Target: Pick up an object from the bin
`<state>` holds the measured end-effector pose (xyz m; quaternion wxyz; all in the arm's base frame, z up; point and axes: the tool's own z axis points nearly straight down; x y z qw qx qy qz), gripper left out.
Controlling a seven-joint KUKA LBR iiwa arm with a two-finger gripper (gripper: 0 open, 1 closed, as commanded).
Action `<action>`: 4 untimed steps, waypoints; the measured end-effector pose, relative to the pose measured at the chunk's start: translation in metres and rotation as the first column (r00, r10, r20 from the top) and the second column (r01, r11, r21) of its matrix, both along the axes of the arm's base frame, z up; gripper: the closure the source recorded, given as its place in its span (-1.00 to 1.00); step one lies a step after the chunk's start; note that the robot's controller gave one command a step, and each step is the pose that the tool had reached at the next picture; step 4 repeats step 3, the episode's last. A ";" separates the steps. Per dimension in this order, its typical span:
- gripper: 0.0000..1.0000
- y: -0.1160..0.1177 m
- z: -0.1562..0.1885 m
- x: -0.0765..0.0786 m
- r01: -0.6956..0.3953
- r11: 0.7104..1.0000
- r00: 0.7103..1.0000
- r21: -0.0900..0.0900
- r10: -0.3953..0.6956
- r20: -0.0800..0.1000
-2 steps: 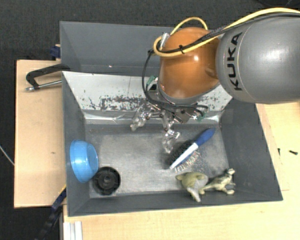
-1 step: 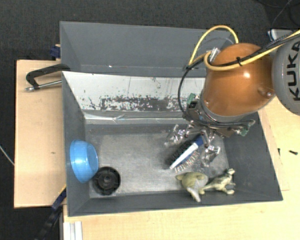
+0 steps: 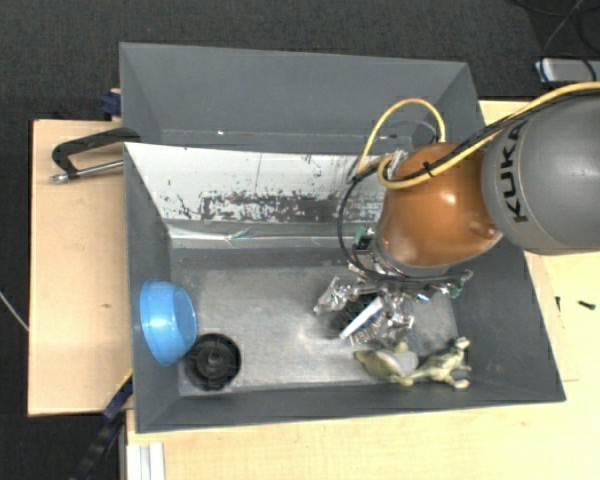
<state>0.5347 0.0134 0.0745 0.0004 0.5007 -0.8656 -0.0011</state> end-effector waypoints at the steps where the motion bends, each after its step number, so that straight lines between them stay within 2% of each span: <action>1: -1.00 0.021 -0.002 0.016 -0.028 1.000 1.000 -0.003 0.028 0.004; 2: 1.00 0.025 0.001 0.018 -0.028 1.000 0.999 0.008 0.028 0.017; 3: 1.00 0.025 0.195 0.024 -0.028 1.000 0.999 0.001 0.028 0.016; 4: 1.00 0.025 0.195 0.024 -0.028 1.000 0.999 0.001 0.028 0.016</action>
Offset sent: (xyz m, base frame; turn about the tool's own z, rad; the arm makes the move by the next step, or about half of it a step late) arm 0.0140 0.0201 -0.0045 -0.0288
